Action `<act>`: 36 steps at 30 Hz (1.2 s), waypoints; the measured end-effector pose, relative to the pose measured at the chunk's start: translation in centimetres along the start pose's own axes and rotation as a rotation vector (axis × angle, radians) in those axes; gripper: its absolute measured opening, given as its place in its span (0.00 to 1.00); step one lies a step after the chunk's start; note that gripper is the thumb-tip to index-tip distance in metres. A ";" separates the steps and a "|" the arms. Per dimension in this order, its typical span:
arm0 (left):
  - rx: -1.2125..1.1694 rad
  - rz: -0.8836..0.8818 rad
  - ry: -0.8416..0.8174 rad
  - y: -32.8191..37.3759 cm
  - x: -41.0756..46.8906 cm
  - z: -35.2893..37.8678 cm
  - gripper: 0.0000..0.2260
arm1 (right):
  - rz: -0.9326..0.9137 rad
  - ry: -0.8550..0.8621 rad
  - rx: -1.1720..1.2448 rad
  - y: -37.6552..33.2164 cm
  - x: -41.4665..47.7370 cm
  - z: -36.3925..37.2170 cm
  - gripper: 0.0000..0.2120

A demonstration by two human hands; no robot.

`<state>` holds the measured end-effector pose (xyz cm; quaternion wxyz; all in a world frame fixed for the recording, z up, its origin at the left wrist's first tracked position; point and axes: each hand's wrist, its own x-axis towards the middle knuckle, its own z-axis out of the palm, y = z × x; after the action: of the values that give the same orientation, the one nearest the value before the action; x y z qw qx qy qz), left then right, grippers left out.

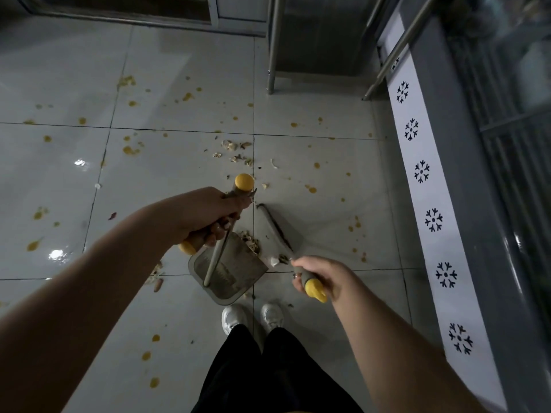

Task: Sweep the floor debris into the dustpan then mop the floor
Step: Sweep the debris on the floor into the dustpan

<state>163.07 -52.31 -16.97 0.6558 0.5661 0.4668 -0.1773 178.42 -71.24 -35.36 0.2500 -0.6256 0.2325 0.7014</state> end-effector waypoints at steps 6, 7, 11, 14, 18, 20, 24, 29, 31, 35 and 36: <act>-0.038 0.021 0.015 -0.2 -0.5 -2.0 0.16 | -0.002 -0.118 -0.143 -3.0 -1.9 1.9 0.12; -0.045 0.020 0.019 -0.3 -0.7 -2.3 0.16 | -0.001 -0.114 -0.158 -3.4 -2.1 2.2 0.12; -0.066 0.018 0.041 -0.7 -1.3 -3.9 0.15 | -0.049 -0.049 -0.208 -5.1 -1.8 3.4 0.11; -0.091 0.027 0.085 -0.6 -1.6 -5.3 0.16 | -0.092 0.012 -0.255 -7.4 -1.5 4.0 0.12; -0.138 0.032 0.139 0.0 -1.7 -6.8 0.16 | -0.152 0.087 -0.251 -10.8 -2.0 4.9 0.13; -0.158 0.036 0.151 0.4 -1.4 -7.4 0.16 | -0.204 0.122 -0.248 -12.4 -2.5 5.2 0.12; -0.178 0.034 0.174 1.6 -0.4 -8.2 0.16 | -0.290 0.124 -0.220 -15.4 -3.1 5.9 0.10; -0.194 0.021 0.211 4.6 1.9 -9.0 0.17 | -0.374 0.145 -0.396 -19.8 -3.5 5.9 0.09; -0.195 0.010 0.235 6.3 3.1 -9.6 0.17 | -0.419 0.136 -0.463 -22.7 -3.7 5.9 0.09; -0.256 -0.047 0.293 10.3 5.8 -10.7 0.17 | -0.414 0.103 -0.578 -30.2 -3.7 6.2 0.08; -0.270 -0.061 0.305 11.2 6.5 -10.8 0.17 | -0.405 0.115 -0.633 -32.0 -3.5 6.3 0.08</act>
<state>170.41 -37.25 -14.92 0.6420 0.4789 0.5971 -0.0450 194.50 -42.94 -31.61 0.1644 -0.7436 -0.1104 0.6386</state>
